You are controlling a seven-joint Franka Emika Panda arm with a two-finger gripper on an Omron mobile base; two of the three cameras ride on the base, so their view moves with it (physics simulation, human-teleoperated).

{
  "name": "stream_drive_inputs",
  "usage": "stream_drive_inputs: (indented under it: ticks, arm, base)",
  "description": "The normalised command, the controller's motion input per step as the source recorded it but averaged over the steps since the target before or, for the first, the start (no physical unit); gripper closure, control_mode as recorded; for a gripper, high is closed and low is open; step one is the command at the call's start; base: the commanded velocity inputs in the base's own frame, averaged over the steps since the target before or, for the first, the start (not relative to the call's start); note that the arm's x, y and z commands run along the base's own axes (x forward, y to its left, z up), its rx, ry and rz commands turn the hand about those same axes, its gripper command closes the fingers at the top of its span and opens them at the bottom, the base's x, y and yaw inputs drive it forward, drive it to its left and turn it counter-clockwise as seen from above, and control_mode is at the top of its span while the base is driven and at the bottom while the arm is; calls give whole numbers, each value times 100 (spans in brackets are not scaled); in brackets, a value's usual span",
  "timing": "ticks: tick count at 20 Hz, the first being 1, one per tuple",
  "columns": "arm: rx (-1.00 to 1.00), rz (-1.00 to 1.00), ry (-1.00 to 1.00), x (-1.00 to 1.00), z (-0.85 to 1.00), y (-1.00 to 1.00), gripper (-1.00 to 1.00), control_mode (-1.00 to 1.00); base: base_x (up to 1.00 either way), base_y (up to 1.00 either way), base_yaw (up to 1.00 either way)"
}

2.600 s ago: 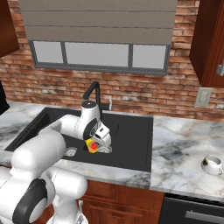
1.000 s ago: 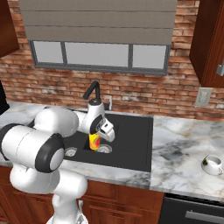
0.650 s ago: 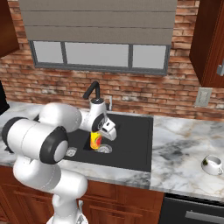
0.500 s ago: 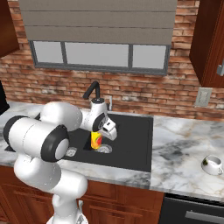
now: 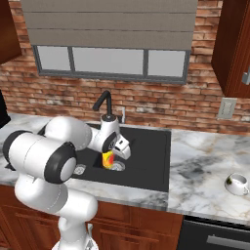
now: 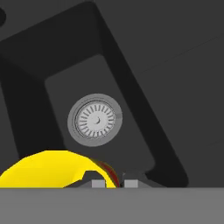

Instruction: Move any existing items from the left basin to the right basin for drying. Then move the mug from the counter to the left basin of the sink for washing.

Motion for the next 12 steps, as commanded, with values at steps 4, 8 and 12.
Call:
stream_drive_inputs:
  ticks: [4, 8, 12]
  arm:
    - [0, 0, -6, 0, -31, 0, 100, -100]
    - [0, 0, -5, 0, -27, 0, 100, -100]
    - [-1, 0, -5, 0, -26, 0, 100, -100]
  base:
    - [0, 0, 0]
    - [0, 0, 0]
    - [0, 0, 0]
